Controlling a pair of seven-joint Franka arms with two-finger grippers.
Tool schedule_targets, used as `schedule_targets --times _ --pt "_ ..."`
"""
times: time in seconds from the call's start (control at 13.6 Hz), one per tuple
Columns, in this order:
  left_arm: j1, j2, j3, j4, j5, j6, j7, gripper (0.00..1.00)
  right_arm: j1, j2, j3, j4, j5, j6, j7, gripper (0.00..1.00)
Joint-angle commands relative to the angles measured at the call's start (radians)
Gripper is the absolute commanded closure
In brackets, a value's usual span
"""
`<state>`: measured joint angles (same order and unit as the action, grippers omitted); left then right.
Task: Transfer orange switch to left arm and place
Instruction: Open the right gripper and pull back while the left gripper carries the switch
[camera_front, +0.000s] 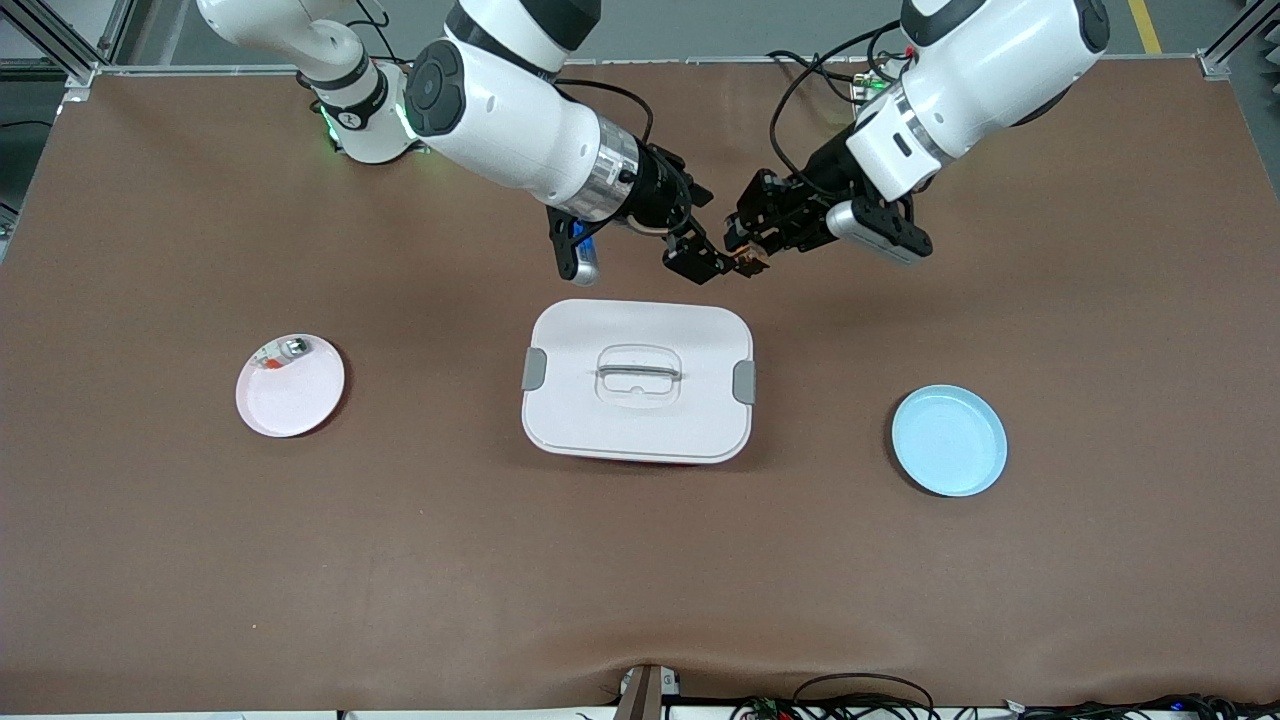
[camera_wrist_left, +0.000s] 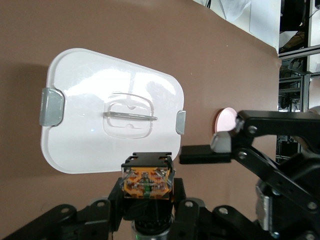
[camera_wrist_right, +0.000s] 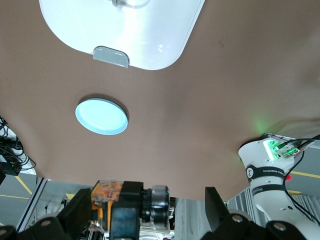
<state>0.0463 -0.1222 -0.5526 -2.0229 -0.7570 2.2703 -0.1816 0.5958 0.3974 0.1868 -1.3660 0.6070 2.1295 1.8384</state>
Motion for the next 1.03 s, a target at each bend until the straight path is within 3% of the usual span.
schedule_targets --times 0.0,0.37,0.81,0.95 --pt "0.055 0.012 -0.004 0.004 0.092 -0.049 0.043 1.00 -0.010 0.003 -0.004 0.021 0.016 -0.023 0.007 0.00" --pt "0.135 0.055 -0.004 0.006 0.326 -0.113 0.210 1.00 -0.079 -0.009 -0.006 0.015 0.008 -0.115 -0.062 0.00" --pt "0.222 0.168 -0.003 0.013 0.579 -0.124 0.584 1.00 -0.214 -0.083 -0.010 0.002 -0.009 -0.426 -0.391 0.00" --pt "0.259 0.216 -0.003 0.027 0.663 -0.124 0.739 1.00 -0.250 -0.124 -0.010 -0.024 -0.064 -0.502 -0.506 0.00"
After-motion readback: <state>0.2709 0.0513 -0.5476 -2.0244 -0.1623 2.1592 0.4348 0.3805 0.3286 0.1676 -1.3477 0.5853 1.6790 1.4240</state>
